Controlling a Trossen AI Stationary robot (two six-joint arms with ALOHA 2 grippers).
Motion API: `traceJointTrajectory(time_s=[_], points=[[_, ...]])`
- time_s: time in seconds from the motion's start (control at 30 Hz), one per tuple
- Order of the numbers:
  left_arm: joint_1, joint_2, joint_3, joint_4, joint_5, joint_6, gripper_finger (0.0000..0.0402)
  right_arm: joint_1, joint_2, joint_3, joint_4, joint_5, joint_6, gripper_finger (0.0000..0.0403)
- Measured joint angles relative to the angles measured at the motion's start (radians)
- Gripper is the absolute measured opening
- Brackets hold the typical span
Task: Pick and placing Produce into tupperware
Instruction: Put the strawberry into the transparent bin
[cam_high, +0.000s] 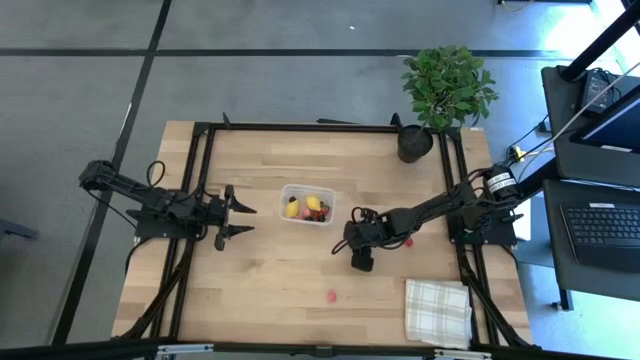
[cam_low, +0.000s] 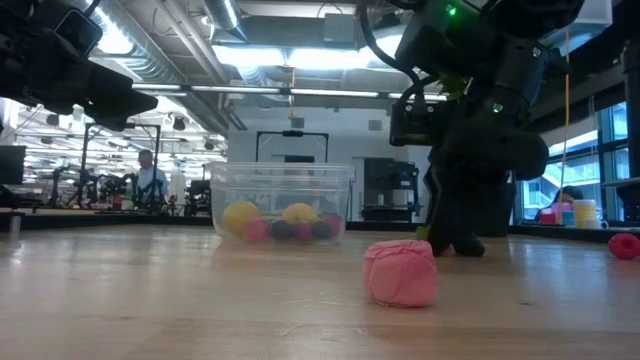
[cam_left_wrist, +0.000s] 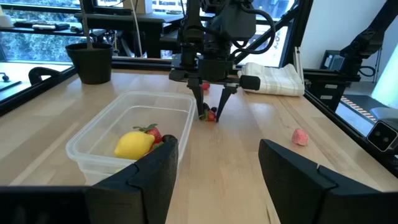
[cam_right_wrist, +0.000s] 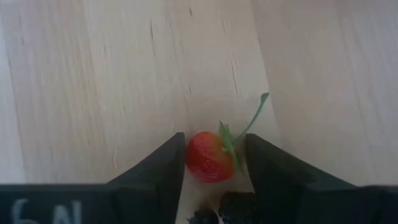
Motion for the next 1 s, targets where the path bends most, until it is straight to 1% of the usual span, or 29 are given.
traceJointTrajectory(time_s=[0.17,0.3,0.63,1.0], points=[[0.000,0.000,0.000,0.000,0.000,0.000,0.0218,-0.002,0.001,0.000,0.000,-0.002,-0.003,0.0132],[0.000,0.000,0.000,0.000,0.000,0.000,0.0218,-0.002,0.002,0.004,-0.005,-0.005,-0.012,0.0116],[0.000,0.000,0.000,0.000,0.000,0.000,0.0218,-0.014,0.011,0.118,-0.124,-0.029,-0.104,0.0116],[0.000,0.000,0.000,0.000,0.000,0.000,0.0218,-0.042,0.007,0.279,-0.138,-0.015,-0.316,0.0117]])
